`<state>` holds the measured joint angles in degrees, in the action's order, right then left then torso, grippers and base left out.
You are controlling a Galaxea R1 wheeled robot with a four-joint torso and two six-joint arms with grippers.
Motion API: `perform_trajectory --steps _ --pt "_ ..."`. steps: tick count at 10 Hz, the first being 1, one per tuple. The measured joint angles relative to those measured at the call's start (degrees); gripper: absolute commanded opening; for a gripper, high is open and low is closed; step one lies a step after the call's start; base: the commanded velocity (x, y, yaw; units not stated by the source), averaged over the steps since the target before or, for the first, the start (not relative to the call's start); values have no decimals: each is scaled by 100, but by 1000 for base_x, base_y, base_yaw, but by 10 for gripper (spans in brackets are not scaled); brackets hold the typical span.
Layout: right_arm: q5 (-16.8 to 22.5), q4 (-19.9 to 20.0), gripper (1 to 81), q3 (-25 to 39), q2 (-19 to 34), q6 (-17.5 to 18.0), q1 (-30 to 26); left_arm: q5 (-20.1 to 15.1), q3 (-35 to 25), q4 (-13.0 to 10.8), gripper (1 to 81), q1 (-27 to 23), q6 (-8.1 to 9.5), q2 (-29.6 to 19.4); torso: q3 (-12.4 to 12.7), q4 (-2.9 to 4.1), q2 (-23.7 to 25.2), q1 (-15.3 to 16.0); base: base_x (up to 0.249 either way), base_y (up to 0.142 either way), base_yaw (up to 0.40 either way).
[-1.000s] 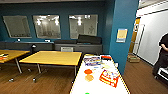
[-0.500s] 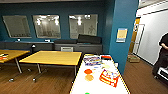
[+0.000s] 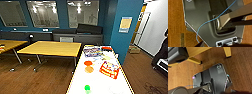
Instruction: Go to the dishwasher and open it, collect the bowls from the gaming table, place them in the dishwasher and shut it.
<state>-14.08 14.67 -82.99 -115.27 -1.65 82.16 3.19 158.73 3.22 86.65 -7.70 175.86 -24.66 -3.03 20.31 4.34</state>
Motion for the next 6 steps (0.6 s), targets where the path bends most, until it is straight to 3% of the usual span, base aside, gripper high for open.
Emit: perform_trajectory --steps 3,6 --pt "-378 211 811 929 1051 22 -363 68 0 0 811 -79 2 -1 -599 0 -4 4 0 0 0" --pt "-557 484 811 1582 1718 24 -1103 91 0 0 811 -143 5 -4 -796 0 -9 6 0 0 0"
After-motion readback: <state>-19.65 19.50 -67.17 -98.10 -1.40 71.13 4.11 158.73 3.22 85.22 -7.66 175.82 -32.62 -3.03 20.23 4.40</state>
